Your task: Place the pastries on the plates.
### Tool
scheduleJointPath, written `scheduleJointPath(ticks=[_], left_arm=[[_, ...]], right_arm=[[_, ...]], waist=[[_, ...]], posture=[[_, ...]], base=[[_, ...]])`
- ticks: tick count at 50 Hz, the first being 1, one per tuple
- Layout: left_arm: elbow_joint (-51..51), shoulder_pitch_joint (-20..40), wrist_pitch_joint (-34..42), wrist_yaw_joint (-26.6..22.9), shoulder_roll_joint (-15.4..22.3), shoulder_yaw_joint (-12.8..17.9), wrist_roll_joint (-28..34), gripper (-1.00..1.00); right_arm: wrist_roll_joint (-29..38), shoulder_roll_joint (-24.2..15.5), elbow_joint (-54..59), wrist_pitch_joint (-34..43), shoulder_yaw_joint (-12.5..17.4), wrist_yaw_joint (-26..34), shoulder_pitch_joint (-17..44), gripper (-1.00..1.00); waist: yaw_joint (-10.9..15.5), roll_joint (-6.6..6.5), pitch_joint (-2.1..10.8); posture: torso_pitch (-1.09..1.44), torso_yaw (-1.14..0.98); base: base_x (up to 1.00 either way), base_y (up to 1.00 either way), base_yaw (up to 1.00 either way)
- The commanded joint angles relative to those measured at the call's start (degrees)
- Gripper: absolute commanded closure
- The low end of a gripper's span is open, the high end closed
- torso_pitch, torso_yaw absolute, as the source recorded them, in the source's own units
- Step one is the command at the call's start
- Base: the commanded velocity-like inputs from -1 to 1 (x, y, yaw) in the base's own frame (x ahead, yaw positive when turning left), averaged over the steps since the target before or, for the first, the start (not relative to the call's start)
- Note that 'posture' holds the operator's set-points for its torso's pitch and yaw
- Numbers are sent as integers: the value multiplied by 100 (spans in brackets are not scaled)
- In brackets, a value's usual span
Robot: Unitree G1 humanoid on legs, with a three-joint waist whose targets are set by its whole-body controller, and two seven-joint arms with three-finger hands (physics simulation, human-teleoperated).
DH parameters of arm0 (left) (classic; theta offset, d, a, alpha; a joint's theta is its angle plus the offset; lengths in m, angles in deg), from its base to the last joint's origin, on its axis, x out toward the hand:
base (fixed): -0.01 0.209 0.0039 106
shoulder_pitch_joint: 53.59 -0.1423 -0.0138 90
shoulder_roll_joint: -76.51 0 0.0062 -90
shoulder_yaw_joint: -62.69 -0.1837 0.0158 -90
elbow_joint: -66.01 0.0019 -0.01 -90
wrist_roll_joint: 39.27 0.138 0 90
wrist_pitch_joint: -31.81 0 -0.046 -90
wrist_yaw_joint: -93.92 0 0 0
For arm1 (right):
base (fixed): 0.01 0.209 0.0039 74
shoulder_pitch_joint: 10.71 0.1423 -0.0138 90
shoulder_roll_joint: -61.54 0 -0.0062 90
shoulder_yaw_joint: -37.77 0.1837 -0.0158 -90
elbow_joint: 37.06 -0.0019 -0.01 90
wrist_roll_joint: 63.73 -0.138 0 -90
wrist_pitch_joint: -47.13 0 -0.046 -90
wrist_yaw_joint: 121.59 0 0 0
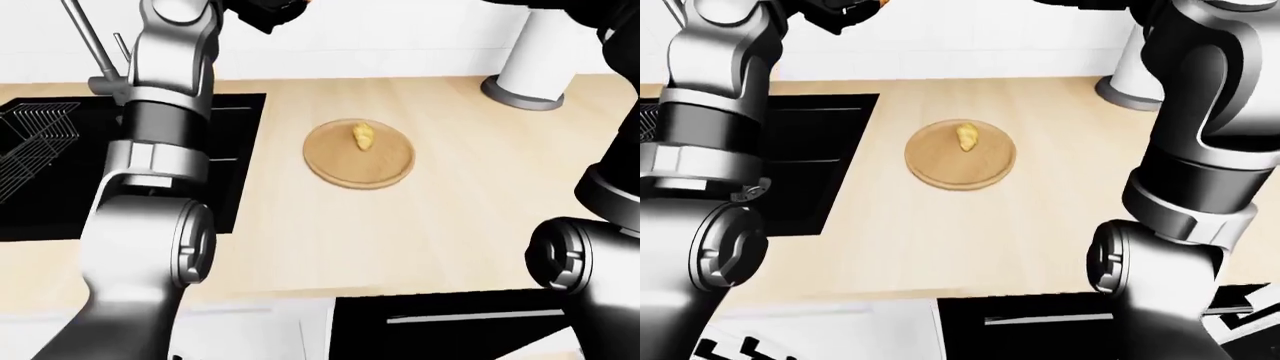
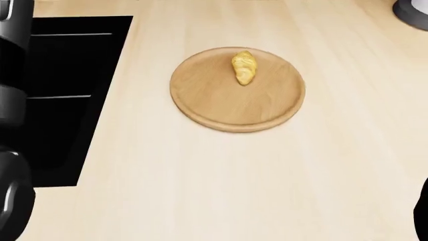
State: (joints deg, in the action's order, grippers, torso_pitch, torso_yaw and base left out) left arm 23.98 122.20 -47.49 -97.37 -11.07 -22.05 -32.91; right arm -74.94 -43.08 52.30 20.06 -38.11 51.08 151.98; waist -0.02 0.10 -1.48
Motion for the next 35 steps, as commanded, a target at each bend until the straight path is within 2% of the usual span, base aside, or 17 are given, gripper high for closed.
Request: scheduleJointPath(ticks=[1, 4, 9, 11, 12, 13, 14, 15, 17, 24, 26, 27, 28, 29, 30, 32, 35], left_arm=[[-312, 189, 6, 18, 112, 78, -36, 100], [-543, 80, 138, 10, 143, 78, -33, 100], [-760, 52, 307, -14, 170, 75, -28, 100], [-848, 10, 357, -24, 173, 67, -18, 100], [-942, -10, 426, -35, 192, 81, -23, 100], [-1059, -27, 509, -41, 206, 98, -35, 100], [-1158, -42, 570, -34, 217, 112, -45, 100], [-1229, -65, 615, -41, 228, 107, -42, 100], [-1444, -114, 754, -48, 265, 126, -52, 100], [-2345, -378, 1326, -78, 403, 214, -118, 100], [-2627, -463, 1508, -75, 466, 246, -141, 100], [-2829, -549, 1637, -65, 502, 268, -153, 100], [-2961, -606, 1717, -60, 518, 281, -176, 100], [-3147, -705, 1826, -52, 553, 304, -191, 100], [-3325, -820, 1917, -47, 588, 321, -200, 100], [-3594, -967, 2078, -37, 642, 376, -262, 100], [-3945, -1115, 2315, -41, 786, 428, -304, 100]], right_arm=[[-63, -39, -109, -146, -17, -65, 199, -100], [-137, -21, -63, -172, -16, -138, 218, -100], [-199, -50, -22, -216, -77, -157, 225, -100], [-215, -56, -41, -238, -87, -162, 179, -100], [-246, -61, -80, -244, -67, -144, 166, -100], [-249, -93, -129, -245, -98, -112, 130, -100], [-260, -93, -176, -249, -85, -105, 95, -100], [-227, -146, -225, -334, -153, -38, 41, -100], [-219, -138, -329, -352, -112, -18, 13, -100], [-252, -66, -556, -265, -87, -29, -74, -100], [-294, -36, -697, -236, -70, -13, -137, -100], [-337, -8, -779, -222, -31, -19, -174, -100], [-367, 17, -813, -237, 5, -51, -186, -100], [-421, 44, -855, -231, 40, -75, -206, -100], [-458, 68, -907, -237, 32, -99, -255, -100], [-539, 97, -973, -288, 24, -109, -330, -100], [-653, 137, -1037, -345, 6, -131, -376, -100]], waist=[[59, 153, 151], [91, 270, 236], [151, 135, 167], [189, 21, 138], [199, -93, 127], [205, -309, 150], [163, -429, 224], [234, -307, 170], [227, -288, 259], [84, -23, 33], [32, 167, -90], [18, 330, -100], [-8, 641, -13], [-13, 535, -165], [-45, 486, -136], [-28, 470, 38], [-47, 364, 14]], posture=[[0, 0], [0, 0], [0, 0], [0, 0], [0, 0], [0, 0], [0, 0], [0, 0], [0, 0], [0, 0], [0, 0], [0, 0], [0, 0], [0, 0], [0, 0], [0, 0], [0, 0]], base=[[-59, 0, 0], [-68, 0, 0], [-71, 0, 0], [-71, 0, 0], [-71, 0, 0], [-71, 0, 0], [-71, 0, 0], [-70, 0, 0], [-48, 0, 0], [-35, 5, 0], [-24, 20, 0], [-16, 30, 0], [-9, 33, 0], [0, 38, 0], [0, 41, 0], [0, 43, 0], [0, 49, 0]])
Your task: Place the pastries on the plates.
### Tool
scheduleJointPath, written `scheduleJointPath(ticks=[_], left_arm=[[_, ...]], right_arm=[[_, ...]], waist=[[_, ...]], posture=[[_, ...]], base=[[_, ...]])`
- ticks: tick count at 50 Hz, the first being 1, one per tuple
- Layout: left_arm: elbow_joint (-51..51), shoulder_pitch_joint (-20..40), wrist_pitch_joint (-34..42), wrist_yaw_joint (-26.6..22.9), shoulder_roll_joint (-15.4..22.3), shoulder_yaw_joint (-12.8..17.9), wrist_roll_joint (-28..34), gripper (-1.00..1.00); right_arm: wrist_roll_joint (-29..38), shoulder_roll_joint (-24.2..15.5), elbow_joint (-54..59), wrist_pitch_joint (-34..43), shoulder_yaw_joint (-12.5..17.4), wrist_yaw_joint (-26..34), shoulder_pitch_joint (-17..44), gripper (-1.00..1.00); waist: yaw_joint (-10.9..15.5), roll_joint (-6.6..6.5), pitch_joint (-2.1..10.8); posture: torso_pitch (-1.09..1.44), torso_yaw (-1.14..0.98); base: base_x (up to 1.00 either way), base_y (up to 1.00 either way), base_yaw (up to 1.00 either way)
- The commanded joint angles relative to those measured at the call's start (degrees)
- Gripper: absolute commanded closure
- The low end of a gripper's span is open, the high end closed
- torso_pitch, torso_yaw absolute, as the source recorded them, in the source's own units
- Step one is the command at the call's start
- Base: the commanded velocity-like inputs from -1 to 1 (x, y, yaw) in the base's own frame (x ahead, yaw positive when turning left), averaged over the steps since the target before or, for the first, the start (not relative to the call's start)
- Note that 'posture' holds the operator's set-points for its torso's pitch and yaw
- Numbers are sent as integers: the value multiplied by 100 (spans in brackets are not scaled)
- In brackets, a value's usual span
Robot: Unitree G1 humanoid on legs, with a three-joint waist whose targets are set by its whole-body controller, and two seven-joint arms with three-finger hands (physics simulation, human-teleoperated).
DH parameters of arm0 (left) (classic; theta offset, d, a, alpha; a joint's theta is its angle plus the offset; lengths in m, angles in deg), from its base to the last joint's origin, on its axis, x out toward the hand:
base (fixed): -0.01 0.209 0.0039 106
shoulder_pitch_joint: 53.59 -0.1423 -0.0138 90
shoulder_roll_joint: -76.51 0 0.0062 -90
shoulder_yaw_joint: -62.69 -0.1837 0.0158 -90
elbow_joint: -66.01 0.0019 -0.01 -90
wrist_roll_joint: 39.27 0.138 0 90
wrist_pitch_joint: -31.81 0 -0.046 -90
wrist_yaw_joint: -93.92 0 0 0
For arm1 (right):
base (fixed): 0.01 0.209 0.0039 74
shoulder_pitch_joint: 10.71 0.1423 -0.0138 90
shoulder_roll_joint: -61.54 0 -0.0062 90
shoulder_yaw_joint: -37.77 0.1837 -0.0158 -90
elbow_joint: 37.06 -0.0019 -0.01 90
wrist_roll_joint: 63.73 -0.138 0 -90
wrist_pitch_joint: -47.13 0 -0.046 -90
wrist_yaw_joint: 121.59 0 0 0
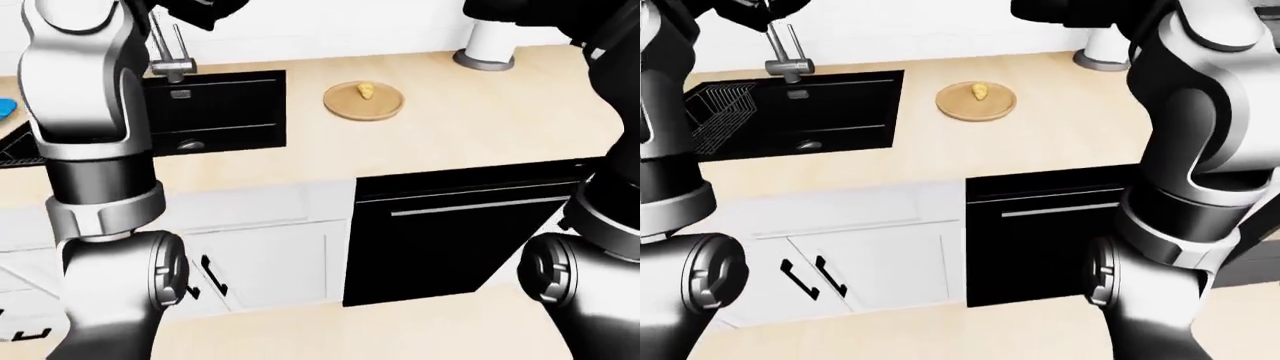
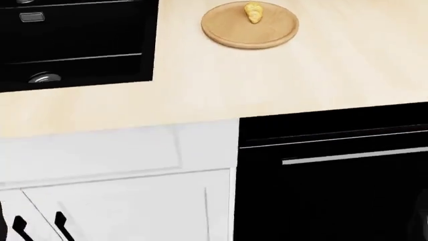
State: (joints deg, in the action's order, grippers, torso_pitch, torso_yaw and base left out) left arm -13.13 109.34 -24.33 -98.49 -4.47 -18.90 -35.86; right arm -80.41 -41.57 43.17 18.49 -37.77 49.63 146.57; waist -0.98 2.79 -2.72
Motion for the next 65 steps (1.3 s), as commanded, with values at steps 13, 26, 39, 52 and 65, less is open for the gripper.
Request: scheduleJointPath(ticks=[13, 26, 39, 52, 65], left_arm=[[-645, -21, 212, 198, 380, 208, -127, 100], [-1146, -371, 463, 413, 568, 372, -332, 100], [-1124, -371, 462, 470, 652, 356, -426, 100], [-1133, -411, 452, 495, 673, 362, -421, 100], [-1220, -402, 531, 502, 727, 379, -440, 100]], right_arm=[[-466, 34, -591, -178, 10, -176, -268, -100], [-718, 236, -1135, -42, -84, -351, -653, -100], [-661, 280, -1104, -117, -103, -294, -638, -100], [-613, 334, -1062, -222, -140, -238, -654, -100], [-684, 367, -1119, -207, -107, -221, -650, -100]], waist=[[-63, -628, -14], [1, -89, 69], [-60, -687, 25], [27, 57, -7], [58, -683, -11]], posture=[[0, 0], [0, 0], [0, 0], [0, 0], [0, 0]], base=[[0, 56, 0], [1, 59, 0], [16, 59, 0], [37, 59, 0], [39, 59, 0]])
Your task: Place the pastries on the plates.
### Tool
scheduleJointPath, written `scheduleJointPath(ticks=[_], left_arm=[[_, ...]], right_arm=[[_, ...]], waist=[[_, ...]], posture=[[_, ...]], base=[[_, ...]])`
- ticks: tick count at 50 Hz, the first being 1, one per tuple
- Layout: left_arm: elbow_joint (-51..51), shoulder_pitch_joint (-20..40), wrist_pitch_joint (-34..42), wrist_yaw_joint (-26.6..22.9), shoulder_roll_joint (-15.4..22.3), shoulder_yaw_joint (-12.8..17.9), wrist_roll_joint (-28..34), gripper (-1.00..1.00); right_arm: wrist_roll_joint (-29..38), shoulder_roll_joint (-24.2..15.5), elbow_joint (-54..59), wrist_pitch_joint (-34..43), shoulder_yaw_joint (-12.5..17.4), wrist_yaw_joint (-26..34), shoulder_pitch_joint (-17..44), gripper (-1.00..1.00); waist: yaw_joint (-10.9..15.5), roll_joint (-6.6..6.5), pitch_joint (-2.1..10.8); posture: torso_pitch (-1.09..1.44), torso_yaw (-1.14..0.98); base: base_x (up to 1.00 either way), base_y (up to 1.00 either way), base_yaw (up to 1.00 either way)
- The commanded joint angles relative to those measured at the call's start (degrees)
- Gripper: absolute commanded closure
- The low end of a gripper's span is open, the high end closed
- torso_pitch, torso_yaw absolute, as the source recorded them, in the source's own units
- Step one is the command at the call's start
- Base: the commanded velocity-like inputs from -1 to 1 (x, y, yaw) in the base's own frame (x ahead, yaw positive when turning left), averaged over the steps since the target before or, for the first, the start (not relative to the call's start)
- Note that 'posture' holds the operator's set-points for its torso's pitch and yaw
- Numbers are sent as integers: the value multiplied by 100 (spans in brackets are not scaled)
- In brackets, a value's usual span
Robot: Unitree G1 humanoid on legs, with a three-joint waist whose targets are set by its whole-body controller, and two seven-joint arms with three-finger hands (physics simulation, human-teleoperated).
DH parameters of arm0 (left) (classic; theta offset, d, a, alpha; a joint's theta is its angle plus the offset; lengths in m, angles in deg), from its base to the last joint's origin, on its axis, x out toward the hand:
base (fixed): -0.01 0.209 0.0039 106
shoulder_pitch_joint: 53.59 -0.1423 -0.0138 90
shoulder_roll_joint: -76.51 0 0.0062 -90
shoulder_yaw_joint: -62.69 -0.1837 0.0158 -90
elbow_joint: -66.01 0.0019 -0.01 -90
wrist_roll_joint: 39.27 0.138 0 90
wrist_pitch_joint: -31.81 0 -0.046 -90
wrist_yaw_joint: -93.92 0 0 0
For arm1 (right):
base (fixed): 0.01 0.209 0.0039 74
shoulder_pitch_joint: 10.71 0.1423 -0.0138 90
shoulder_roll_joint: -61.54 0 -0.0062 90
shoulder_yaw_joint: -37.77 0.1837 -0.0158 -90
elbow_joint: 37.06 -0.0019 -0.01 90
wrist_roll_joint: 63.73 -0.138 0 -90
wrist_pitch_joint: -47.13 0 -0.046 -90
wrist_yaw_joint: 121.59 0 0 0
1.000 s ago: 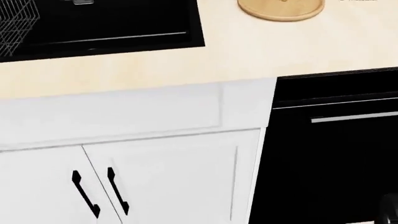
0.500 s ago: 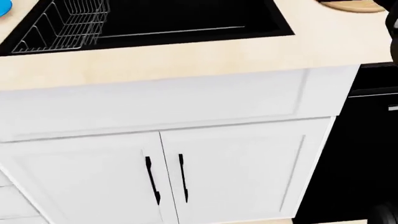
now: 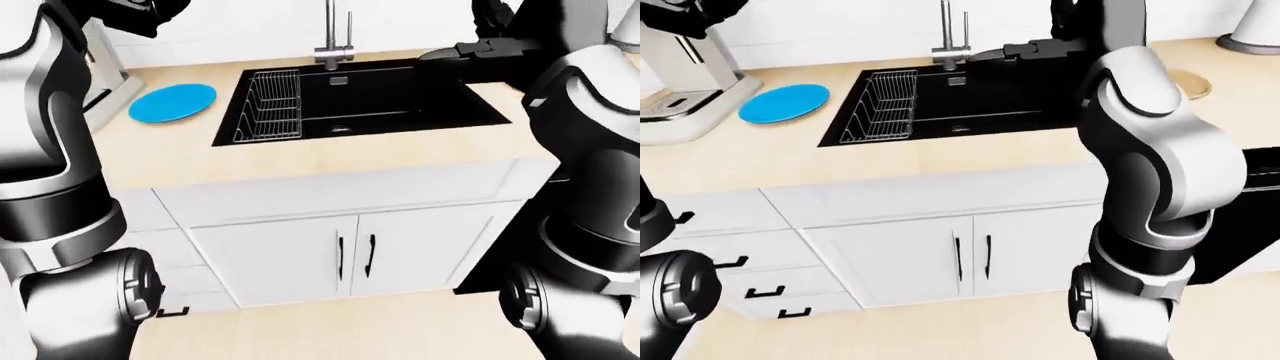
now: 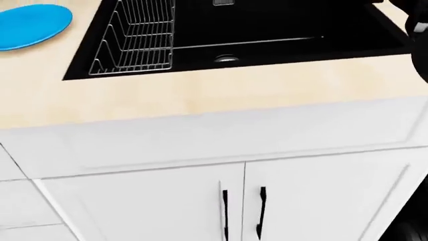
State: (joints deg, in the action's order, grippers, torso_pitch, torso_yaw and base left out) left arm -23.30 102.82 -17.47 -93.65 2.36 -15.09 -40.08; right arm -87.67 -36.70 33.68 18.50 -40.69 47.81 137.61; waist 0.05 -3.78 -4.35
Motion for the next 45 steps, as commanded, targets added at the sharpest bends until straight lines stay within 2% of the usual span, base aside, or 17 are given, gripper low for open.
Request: scheduleJointPath(ticks=[1, 5, 9, 11, 12, 13, 14, 17, 19, 21, 28, 31, 35, 36, 40, 44, 45], left_arm=[[-212, 234, -155, 20, 40, -1, -21, 100], [-224, 238, -146, 20, 35, -10, -24, 100], [-244, 226, -132, 19, 44, -6, -19, 100], [-246, 229, -132, 22, 43, -4, -20, 100], [-248, 222, -135, 22, 43, -4, -18, 100], [-248, 221, -138, 23, 43, -3, -18, 100], [-245, 224, -139, 28, 44, 2, -19, 100], [-232, 228, -150, 29, 44, -6, -15, 100], [-232, 234, -147, 29, 56, 2, -12, 100], [-229, 244, -143, 24, 66, 1, -11, 100], [-182, 300, -155, 25, 85, 1, -9, 100], [-168, 308, -162, 23, 87, 2, -13, 100], [-166, 315, -159, 26, 91, 1, -13, 100], [-155, 321, -169, 27, 87, -4, -13, 100], [-139, 306, -195, 33, 76, -9, 0, 100], [-191, 251, -190, 35, 59, -5, 1, 100], [-201, 244, -184, 36, 64, 3, 1, 100]], right_arm=[[35, -118, -184, -211, 194, -49, 223, -100], [9, -111, -207, -217, 194, -72, 198, -100], [-9, -115, -196, -228, 194, -78, 202, -100], [-26, -120, -217, -227, 189, -78, 190, -100], [-47, -108, -224, -191, 221, -111, 186, -100], [-64, -114, -233, -199, 230, -113, 182, -100], [-89, -110, -242, -171, 248, -140, 186, -100], [-213, -122, -236, -195, 303, -266, 176, -100], [-264, -128, -217, -257, 316, -312, 172, -100], [-290, -175, -236, -260, 274, -322, 188, -100], [-186, -236, -164, -284, 175, -256, 213, -100], [-98, -270, -122, -304, 132, -189, 249, -100], [22, -255, -167, -267, 89, -77, 213, -100], [52, -243, -171, -276, 79, -49, 202, -100], [131, -189, -173, -286, 91, 14, 191, -100], [163, -167, -251, -249, 122, 63, 147, -100], [162, -149, -268, -229, 147, 52, 142, -100]], waist=[[-39, 31, 173], [0, 252, 96], [51, 422, 157], [11, 695, 296], [-2, 515, 136], [24, 615, 68], [-36, 571, 146], [-44, 508, 107], [33, 212, 85], [17, 140, 12], [45, 406, -38], [109, 683, 69], [136, 545, 189], [104, 479, 349], [33, 606, 428], [18, 478, 359], [32, 542, 321]], posture=[[0, 0], [0, 0], [0, 0], [0, 0], [0, 0], [0, 0], [0, 0], [0, 0], [0, 0], [0, 0], [0, 0], [0, 0], [0, 0], [0, 0], [0, 0], [0, 0], [0, 0]], base=[[41, 59, 0], [39, 59, 0], [40, 59, 0], [39, 53, 0], [39, 29, 0], [31, 17, 0], [17, 5, 0], [0, 0, 0], [0, 0, 0], [0, 0, 0], [0, 0, 0], [0, 0, 0], [0, 0, 0], [0, 23, 0], [0, 26, 0], [0, 38, 0], [0, 62, 0]])
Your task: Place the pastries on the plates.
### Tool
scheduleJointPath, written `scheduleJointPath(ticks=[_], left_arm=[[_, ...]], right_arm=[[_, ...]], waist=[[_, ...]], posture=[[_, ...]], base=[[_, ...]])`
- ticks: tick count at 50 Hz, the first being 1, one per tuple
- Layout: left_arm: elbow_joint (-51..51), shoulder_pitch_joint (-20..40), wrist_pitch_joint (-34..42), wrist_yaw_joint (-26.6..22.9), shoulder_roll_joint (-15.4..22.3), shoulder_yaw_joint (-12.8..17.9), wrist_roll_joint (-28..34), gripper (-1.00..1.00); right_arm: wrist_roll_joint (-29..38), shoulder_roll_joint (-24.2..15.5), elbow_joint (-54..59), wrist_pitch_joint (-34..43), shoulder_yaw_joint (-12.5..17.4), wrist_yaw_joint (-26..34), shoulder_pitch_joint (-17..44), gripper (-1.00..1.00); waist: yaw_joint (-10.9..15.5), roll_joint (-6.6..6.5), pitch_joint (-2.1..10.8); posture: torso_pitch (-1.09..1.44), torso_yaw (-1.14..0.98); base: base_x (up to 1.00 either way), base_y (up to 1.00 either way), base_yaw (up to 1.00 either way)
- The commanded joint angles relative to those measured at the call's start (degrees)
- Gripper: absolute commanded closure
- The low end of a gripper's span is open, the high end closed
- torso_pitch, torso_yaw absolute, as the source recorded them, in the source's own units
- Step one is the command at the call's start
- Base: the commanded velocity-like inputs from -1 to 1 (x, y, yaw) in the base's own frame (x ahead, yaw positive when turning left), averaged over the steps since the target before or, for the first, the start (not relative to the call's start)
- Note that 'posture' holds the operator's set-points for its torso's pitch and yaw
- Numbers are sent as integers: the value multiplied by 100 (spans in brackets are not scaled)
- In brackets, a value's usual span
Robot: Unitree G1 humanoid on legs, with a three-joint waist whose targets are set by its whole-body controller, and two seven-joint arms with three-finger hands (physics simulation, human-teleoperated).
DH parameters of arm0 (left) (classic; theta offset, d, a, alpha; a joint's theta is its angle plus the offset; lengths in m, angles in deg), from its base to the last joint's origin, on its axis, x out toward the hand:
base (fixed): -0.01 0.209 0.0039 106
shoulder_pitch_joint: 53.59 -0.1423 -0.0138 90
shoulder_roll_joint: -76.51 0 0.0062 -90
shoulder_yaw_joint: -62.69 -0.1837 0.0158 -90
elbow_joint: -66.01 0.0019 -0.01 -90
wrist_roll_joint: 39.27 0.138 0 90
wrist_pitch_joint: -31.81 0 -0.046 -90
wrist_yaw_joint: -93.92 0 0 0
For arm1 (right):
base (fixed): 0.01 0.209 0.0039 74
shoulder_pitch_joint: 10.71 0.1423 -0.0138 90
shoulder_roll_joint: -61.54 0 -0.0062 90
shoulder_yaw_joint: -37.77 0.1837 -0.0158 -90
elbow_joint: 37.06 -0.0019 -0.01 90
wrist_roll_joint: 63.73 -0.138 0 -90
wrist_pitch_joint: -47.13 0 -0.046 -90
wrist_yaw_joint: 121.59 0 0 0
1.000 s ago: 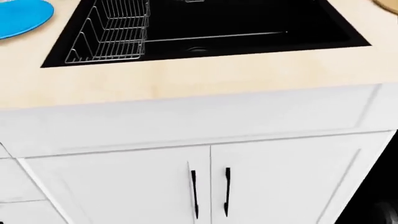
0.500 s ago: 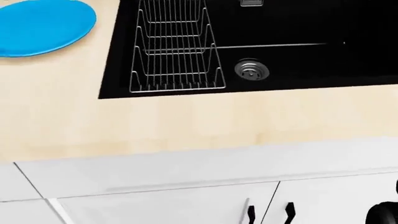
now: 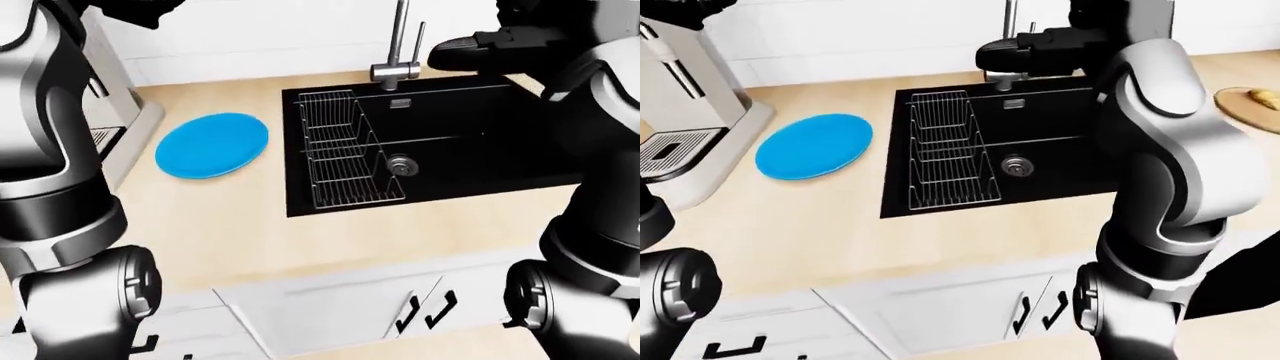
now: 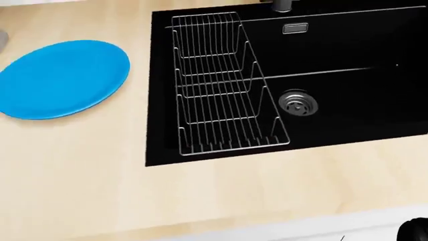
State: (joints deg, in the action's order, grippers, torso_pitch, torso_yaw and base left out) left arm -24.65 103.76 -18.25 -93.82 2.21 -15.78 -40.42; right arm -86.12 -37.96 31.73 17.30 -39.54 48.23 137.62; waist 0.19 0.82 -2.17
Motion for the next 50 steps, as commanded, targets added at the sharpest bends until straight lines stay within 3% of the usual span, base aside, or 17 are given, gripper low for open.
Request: scheduleJointPath(ticks=[1, 4, 6, 7, 9, 16, 25, 26, 30, 31, 32, 36, 39, 40, 42, 50], left_arm=[[-75, 147, -102, 52, 82, 75, 33, 100], [-91, 128, -98, 49, 94, 87, 31, 100], [-111, 122, -82, 50, 104, 94, 26, 100], [-124, 115, -77, 53, 103, 96, 20, 100], [-144, 81, -77, 60, 100, 97, 17, 100], [-120, 58, -124, 78, 73, 78, 27, 100], [-95, 82, -124, 73, 59, 68, 33, 100], [-77, 85, -132, 70, 59, 60, 41, 100], [-38, 145, -132, 53, 49, 35, 63, 100], [-20, 152, -145, 48, 36, 29, 69, 100], [-8, 157, -153, 46, 31, 28, 76, 100], [54, 192, -191, 32, -2, 9, 106, 100], [70, 189, -207, 15, -25, -3, 127, 100], [62, 180, -203, 6, -31, -8, 133, 100], [37, 139, -196, -13, -38, -7, 151, 100], [294, -120, -133, -99, -101, -61, 471, 100]], right_arm=[[10, -18, -85, -101, 29, 10, 139, -100], [20, 16, -102, -101, 28, 7, 118, -100], [15, 23, -119, -77, 20, 17, 127, -100], [4, 47, -123, -61, 45, -1, 128, -100], [-16, 66, -124, -80, 82, -16, 111, -100], [14, 47, -84, -157, 35, -18, 64, -100], [21, 18, -108, -114, 18, 43, 87, -100], [33, 16, -97, -121, 15, 49, 93, -100], [5, 52, -103, -119, 89, 26, 116, -100], [-77, 143, -84, -130, 205, -65, 140, -100], [-95, 79, -82, -155, 164, -57, 135, -100], [-184, 35, -91, -174, 159, -136, 104, -100], [-250, 42, -81, -223, 163, -199, 77, -100], [-262, 28, -91, -235, 148, -206, 65, -100], [-280, 14, -118, -251, 130, -218, -1, -100], [-341, -20, -188, -235, 138, -275, -55, -100]], waist=[[23, 94, 101], [8, -84, 109], [-36, -359, 104], [-55, -659, 135], [-26, -615, -25], [-80, -372, -73], [-30, -275, -36], [-32, -323, 72], [-7, -148, 113], [29, -41, 13], [53, -121, -32], [68, -76, -55], [136, 114, -55], [112, -9, -70], [105, -7, 10], [47, -86, 23]], posture=[[0, 0], [0, 0], [0, 0], [0, 0], [0, 0], [0, 0], [0, 0], [0, 0], [0, 0], [0, 0], [0, 0], [0, 0], [0, 0], [0, 0], [0, 0], [0, 0]], base=[[0, 61, 0], [0, 61, 0], [0, 55, 0], [0, 5, 0], [0, 0, 0], [0, 0, 0], [0, 1, 0], [0, 15, 0], [0, 23, 0], [0, 0, 0], [0, 0, 0], [0, 0, 0], [0, 0, 0], [0, 0, 0], [0, 0, 0], [0, 0, 0]])
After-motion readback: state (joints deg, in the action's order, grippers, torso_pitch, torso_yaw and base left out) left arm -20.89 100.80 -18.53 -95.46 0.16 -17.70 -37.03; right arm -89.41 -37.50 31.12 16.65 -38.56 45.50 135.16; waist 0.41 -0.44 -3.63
